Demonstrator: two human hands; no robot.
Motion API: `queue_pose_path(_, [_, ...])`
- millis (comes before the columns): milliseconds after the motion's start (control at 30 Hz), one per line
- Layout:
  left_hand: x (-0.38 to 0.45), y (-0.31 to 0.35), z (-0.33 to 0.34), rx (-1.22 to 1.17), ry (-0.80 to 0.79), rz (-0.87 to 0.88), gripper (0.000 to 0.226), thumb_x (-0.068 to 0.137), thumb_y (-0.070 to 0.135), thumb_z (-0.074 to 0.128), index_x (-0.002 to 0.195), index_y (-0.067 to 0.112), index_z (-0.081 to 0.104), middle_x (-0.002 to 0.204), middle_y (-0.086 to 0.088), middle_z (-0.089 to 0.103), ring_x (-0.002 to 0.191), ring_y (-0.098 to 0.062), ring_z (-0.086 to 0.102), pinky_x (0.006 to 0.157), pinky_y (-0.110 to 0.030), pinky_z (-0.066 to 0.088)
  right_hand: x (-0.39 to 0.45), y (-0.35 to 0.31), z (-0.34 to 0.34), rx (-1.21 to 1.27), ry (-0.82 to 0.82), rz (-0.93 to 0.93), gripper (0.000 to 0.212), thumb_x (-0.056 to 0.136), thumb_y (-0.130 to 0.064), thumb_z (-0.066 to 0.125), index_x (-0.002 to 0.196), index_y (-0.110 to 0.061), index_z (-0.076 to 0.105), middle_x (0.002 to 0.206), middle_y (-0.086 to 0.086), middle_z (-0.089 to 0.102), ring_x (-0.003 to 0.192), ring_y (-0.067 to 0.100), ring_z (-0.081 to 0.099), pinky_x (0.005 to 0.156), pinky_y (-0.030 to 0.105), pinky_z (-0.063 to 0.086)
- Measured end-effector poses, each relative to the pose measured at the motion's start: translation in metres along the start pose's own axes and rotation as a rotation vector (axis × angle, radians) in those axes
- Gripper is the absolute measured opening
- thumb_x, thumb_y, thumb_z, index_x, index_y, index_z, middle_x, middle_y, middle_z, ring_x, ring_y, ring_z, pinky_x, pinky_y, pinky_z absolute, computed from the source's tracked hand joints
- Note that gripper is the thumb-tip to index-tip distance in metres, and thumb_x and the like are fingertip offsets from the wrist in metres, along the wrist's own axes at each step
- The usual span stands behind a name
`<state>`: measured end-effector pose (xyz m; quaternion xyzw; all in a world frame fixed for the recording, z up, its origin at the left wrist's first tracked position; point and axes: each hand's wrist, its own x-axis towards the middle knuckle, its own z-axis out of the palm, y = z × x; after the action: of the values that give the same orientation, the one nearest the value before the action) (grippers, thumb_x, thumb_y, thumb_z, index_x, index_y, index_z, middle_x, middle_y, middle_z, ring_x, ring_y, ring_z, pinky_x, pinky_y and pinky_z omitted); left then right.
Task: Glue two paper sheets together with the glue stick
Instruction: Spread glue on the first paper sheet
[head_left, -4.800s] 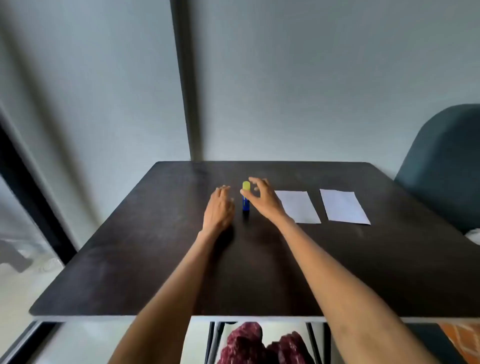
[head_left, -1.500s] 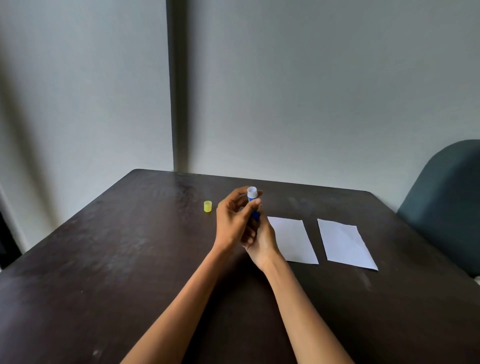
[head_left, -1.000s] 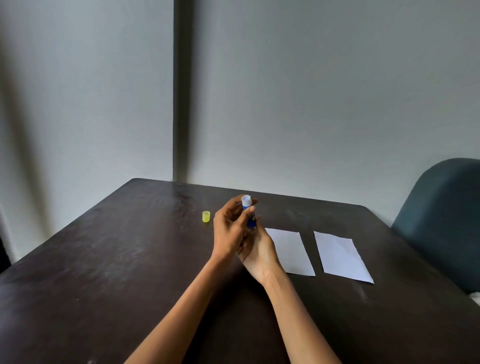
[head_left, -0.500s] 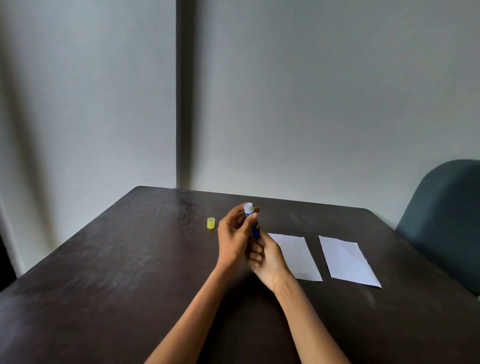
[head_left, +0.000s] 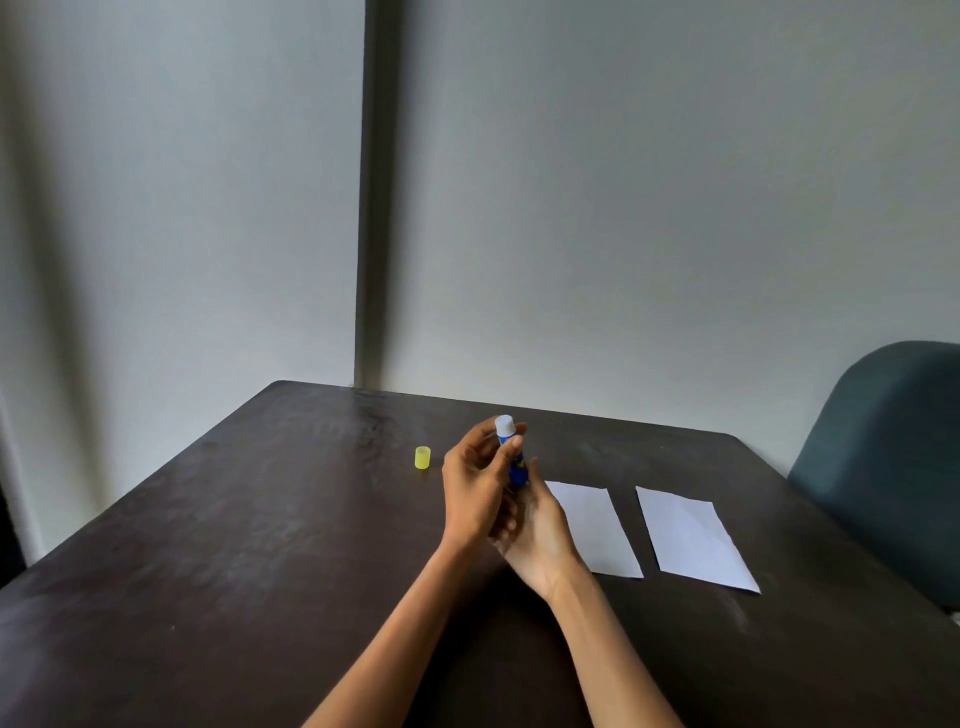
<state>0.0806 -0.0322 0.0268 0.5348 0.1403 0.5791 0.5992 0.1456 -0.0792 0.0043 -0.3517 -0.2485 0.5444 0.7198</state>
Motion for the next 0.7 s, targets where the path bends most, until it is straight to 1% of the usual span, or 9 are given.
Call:
queue_pose_path(33, [0.001,0.001,-0.001,-0.017,0.023,-0.001,0.022,0.085,0.010,0.067,0.095,0.029,0.069,0.095,0.004,0.076,0.097,-0.011,0.071,0.077,-0.020,0.056,-0.001,-0.001,0.000,0.014,-0.035,-0.007,0.048,0.092,-0.049,0.039,0.107,-0.016,0.071,0.095,0.005,0.074,0.086,0.015,0.071,0.066,0.026,0.056])
queue_pose_path(67, [0.002,0.001,-0.002,-0.030,0.037,-0.003,0.023,0.085,0.008,0.066,0.094,0.029,0.069,0.095,0.003,0.077,0.097,-0.011,0.071,0.077,-0.019,0.056,-0.002,-0.002,0.001,0.012,-0.047,-0.020,0.045,0.094,-0.044,0.038,0.107,-0.016,0.071,0.097,0.005,0.074,0.089,0.014,0.070,0.069,0.026,0.057])
queue_pose_path(167, [0.000,-0.001,-0.002,-0.017,0.015,0.001,0.023,0.086,0.010,0.066,0.095,0.030,0.069,0.096,0.005,0.076,0.098,-0.010,0.070,0.079,-0.021,0.056,-0.004,-0.002,0.002,-0.031,0.003,-0.047,0.042,0.088,-0.047,0.046,0.086,-0.016,0.074,0.064,0.000,0.066,0.058,0.009,0.063,0.053,0.022,0.051])
queue_pose_path(200, [-0.001,-0.002,-0.001,-0.004,-0.001,0.008,0.023,0.086,0.010,0.066,0.097,0.030,0.069,0.097,0.006,0.076,0.099,-0.010,0.070,0.081,-0.022,0.057,-0.004,-0.002,0.002,-0.032,0.023,-0.035,0.044,0.087,-0.050,0.047,0.084,-0.016,0.074,0.064,0.000,0.066,0.059,0.009,0.063,0.053,0.022,0.050])
queue_pose_path(267, [-0.001,-0.003,0.001,0.011,-0.005,0.023,0.022,0.086,0.011,0.066,0.100,0.027,0.069,0.098,0.008,0.076,0.099,-0.009,0.070,0.081,-0.021,0.056,-0.003,-0.003,0.002,-0.019,0.047,0.002,0.049,0.091,-0.053,0.042,0.093,-0.018,0.075,0.091,0.003,0.073,0.083,0.014,0.069,0.066,0.026,0.054])
queue_pose_path(333, [0.000,-0.004,0.000,-0.012,0.029,0.014,0.021,0.086,0.010,0.065,0.100,0.026,0.069,0.097,0.009,0.076,0.098,-0.008,0.070,0.076,-0.016,0.055,-0.004,-0.004,0.004,-0.020,0.017,0.014,0.047,0.095,-0.048,0.036,0.106,-0.018,0.071,0.112,0.005,0.070,0.102,0.016,0.067,0.076,0.028,0.055])
queue_pose_path(467, [0.003,-0.006,-0.003,-0.027,0.090,-0.007,0.019,0.086,0.010,0.066,0.096,0.026,0.069,0.094,0.010,0.076,0.095,-0.006,0.070,0.072,-0.012,0.053,-0.007,-0.003,0.005,-0.049,-0.002,-0.018,0.039,0.096,-0.036,0.039,0.104,-0.017,0.071,0.104,0.007,0.072,0.095,0.016,0.067,0.077,0.028,0.053])
queue_pose_path(600, [0.000,-0.011,0.001,-0.016,0.047,-0.026,0.017,0.086,0.015,0.066,0.101,0.022,0.069,0.097,0.008,0.076,0.095,-0.007,0.070,0.072,-0.015,0.054,-0.007,-0.004,0.003,-0.018,0.026,0.011,0.048,0.096,-0.045,0.035,0.097,-0.019,0.075,0.103,0.004,0.074,0.095,0.016,0.069,0.074,0.028,0.057])
queue_pose_path(700, [0.001,-0.012,-0.001,0.002,0.056,-0.018,0.017,0.086,0.015,0.066,0.102,0.021,0.069,0.097,0.009,0.076,0.095,-0.007,0.070,0.073,-0.015,0.054,-0.005,-0.003,0.005,-0.020,0.005,0.018,0.049,0.096,-0.048,0.033,0.103,-0.020,0.073,0.109,0.005,0.072,0.100,0.016,0.068,0.077,0.029,0.057])
